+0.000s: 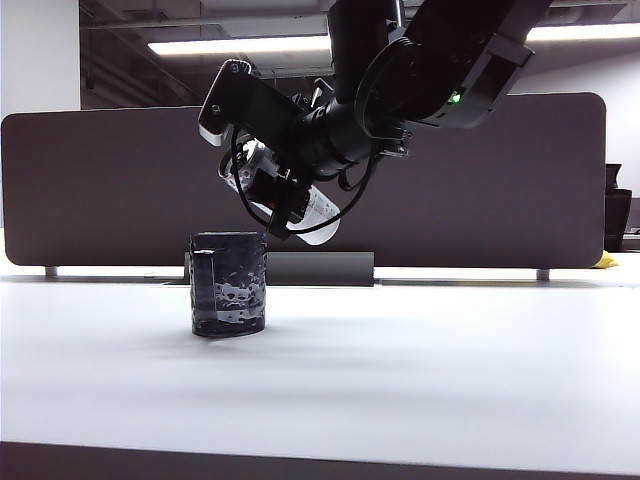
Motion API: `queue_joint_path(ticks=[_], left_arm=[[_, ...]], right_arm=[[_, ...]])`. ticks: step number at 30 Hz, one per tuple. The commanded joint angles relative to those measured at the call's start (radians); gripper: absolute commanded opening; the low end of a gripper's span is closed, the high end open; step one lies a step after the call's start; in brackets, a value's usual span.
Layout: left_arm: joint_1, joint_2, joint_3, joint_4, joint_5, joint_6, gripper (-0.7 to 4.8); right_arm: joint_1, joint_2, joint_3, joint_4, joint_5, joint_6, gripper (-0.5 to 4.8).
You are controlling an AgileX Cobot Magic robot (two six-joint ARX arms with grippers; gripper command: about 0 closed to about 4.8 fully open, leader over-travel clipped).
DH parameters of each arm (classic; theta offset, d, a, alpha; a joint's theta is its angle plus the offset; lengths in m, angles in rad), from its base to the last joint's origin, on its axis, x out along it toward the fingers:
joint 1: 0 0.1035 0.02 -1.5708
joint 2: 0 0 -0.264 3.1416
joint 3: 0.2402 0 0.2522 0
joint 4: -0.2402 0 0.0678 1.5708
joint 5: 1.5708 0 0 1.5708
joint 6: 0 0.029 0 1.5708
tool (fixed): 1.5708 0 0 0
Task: Pick up the metal can, pour some water into the cup, then place the can back on the table.
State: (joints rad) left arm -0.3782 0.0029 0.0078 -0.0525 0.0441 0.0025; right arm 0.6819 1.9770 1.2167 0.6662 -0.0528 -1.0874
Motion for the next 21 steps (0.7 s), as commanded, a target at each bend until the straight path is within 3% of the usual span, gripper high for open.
queue_joint_path(ticks=[1, 21], left_arm=[[0.0, 0.001, 0.001, 0.008, 0.002, -0.003, -0.05], [0.0, 0.001, 0.001, 0.008, 0.002, -0.003, -0.05]], right_arm=[[0.005, -0.01, 0.01, 0.048, -0.001, -0.021, 2.42], [0.008, -0.01, 0.01, 0.044, 0.01, -0.096, 2.43]])
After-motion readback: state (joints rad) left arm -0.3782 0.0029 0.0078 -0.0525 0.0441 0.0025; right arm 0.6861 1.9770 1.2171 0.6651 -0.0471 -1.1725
